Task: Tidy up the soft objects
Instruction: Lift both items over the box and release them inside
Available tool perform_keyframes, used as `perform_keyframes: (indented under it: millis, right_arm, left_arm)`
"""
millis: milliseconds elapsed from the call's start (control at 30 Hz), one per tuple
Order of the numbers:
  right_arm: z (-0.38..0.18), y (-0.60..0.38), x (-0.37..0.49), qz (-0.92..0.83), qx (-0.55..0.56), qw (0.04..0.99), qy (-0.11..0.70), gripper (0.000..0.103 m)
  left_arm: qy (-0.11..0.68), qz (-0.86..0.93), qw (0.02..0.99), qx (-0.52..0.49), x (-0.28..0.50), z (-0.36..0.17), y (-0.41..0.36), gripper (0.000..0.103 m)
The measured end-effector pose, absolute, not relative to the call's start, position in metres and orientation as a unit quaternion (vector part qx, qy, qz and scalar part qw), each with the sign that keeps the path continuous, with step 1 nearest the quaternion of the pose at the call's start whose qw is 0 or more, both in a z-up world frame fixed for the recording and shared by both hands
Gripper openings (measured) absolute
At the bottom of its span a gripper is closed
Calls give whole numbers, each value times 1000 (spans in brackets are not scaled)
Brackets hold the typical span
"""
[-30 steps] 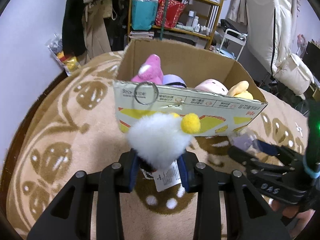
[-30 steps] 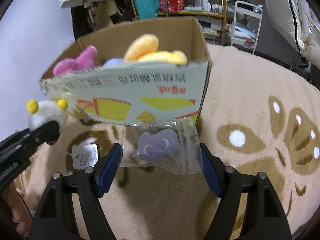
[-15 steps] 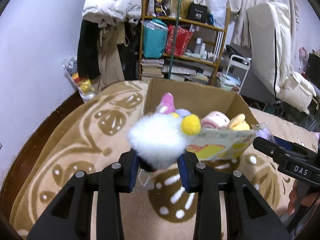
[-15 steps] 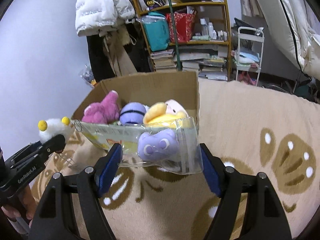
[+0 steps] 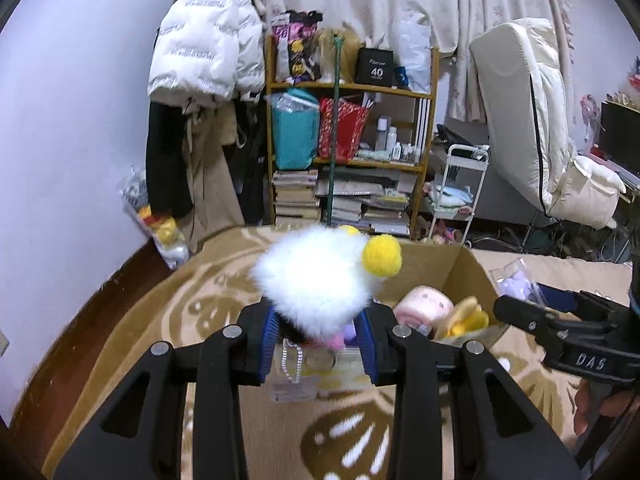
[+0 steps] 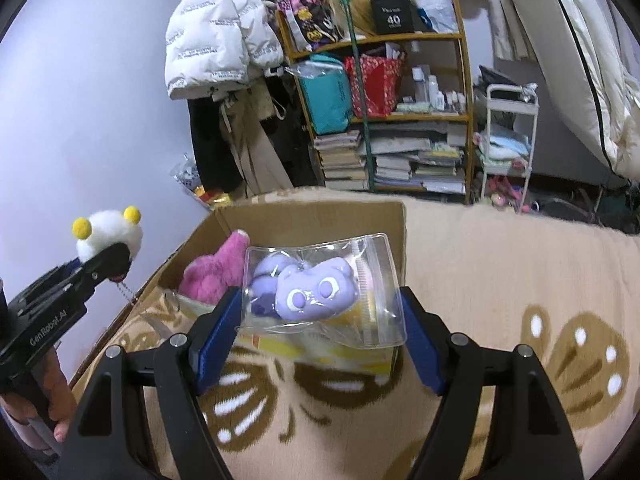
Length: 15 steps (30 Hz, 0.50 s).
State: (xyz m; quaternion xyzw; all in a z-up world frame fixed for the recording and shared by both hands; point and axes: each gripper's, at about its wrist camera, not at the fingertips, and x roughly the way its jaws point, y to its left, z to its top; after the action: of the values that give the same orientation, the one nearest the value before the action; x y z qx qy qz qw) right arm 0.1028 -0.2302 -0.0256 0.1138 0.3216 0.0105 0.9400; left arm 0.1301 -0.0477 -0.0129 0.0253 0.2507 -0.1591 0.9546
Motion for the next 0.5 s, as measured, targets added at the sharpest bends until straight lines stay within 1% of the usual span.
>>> perform_keyframes:
  millis: [167, 267, 367, 500]
  right_arm:
    - [-20, -232, 117, 19, 104, 948, 301, 80]
    - [-20, -232, 126, 22, 98, 951, 291, 80]
    - [-29, -232, 135, 13, 85, 952, 295, 80]
    - [-46, -235, 145, 14, 93, 947, 307, 80]
  left_arm:
    - [222, -172, 959, 37, 147, 4, -61, 33]
    - [226, -174, 958, 36, 161, 5, -70, 33]
    - [245, -174, 953, 28, 168, -7, -72, 34]
    - [276, -183, 943, 33, 178, -35, -80, 34]
